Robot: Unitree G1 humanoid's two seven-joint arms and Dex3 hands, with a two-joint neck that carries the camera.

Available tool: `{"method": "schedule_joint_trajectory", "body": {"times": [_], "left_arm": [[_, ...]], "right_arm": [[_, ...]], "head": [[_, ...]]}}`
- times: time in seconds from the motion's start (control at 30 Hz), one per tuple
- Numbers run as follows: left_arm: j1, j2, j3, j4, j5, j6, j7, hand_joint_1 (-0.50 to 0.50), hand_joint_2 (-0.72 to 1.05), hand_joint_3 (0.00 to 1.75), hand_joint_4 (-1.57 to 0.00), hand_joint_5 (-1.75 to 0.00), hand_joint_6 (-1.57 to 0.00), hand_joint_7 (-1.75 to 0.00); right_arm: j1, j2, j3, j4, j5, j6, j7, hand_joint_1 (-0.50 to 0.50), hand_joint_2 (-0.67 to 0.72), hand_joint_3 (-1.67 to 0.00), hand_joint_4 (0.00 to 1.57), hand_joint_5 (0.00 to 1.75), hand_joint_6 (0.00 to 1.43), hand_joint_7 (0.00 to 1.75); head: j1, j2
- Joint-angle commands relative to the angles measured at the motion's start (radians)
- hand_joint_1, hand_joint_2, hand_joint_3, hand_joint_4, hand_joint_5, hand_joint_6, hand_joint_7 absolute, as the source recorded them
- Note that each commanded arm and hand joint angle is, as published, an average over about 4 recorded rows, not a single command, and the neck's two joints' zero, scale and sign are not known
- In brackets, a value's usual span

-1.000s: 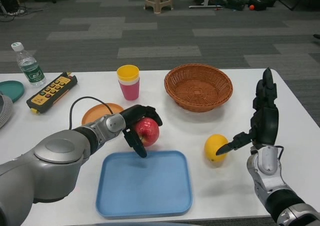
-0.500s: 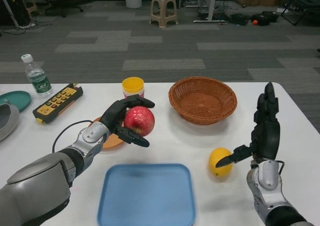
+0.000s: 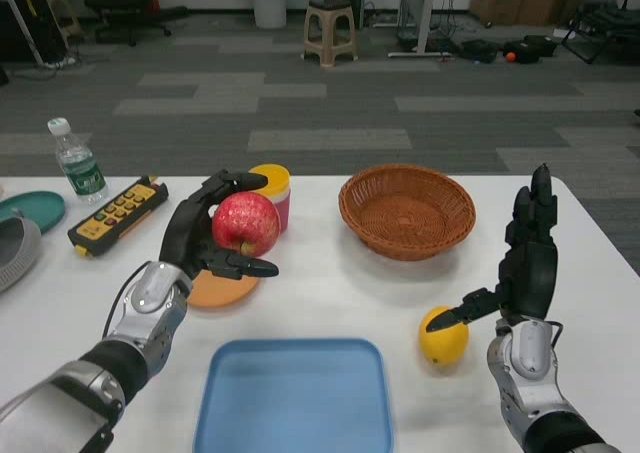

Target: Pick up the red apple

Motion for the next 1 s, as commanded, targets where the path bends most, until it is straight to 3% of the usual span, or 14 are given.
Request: {"method": "schedule_joint_trajectory", "body": {"times": [0.03,0.47,0.57,0.77,1.0], "left_arm": [[0.011,0.007,0.025,-0.028,0.006,-0.010,-0.001,0.01,0.69,0.04,-1.50,-1.64,-1.02,-0.77],[0.014,0.010,0.070,-0.080,0.009,-0.010,0.001,0.01,0.69,0.09,-1.50,-1.69,-0.99,-0.80],[0.019,0.009,0.073,-0.085,0.011,-0.010,0.001,0.01,0.69,0.02,-1.50,-1.72,-0.99,-0.80],[0.030,0.001,0.096,-0.100,0.025,-0.010,0.001,0.01,0.69,0.09,-1.50,-1.67,-0.99,-0.77],[0.048,-0.002,0.115,-0.123,0.039,-0.010,0.002,0.01,0.69,0.00,-1.50,-1.64,-0.97,-0.77]], "right_arm": [[-0.023,0.001,-0.005,0.018,-0.001,0.000,-0.003,0.17,0.66,0.00,0.00,0.00,0.00,0.00],[-0.029,0.003,-0.001,0.018,-0.003,0.000,-0.002,0.17,0.66,0.00,0.00,0.00,0.00,0.00],[-0.028,0.003,0.000,0.017,-0.002,0.000,-0.002,0.17,0.66,0.00,0.00,0.00,0.00,0.00],[-0.028,0.003,0.002,0.017,-0.002,0.000,-0.002,0.17,0.66,0.00,0.00,0.00,0.00,0.00],[-0.027,0.005,0.004,0.014,-0.003,-0.001,-0.002,0.17,0.66,0.00,0.00,0.00,0.00,0.00]], "head": [[0.000,0.000],[-0.018,0.006],[-0.016,0.008],[-0.015,0.005],[-0.012,0.012]]}}
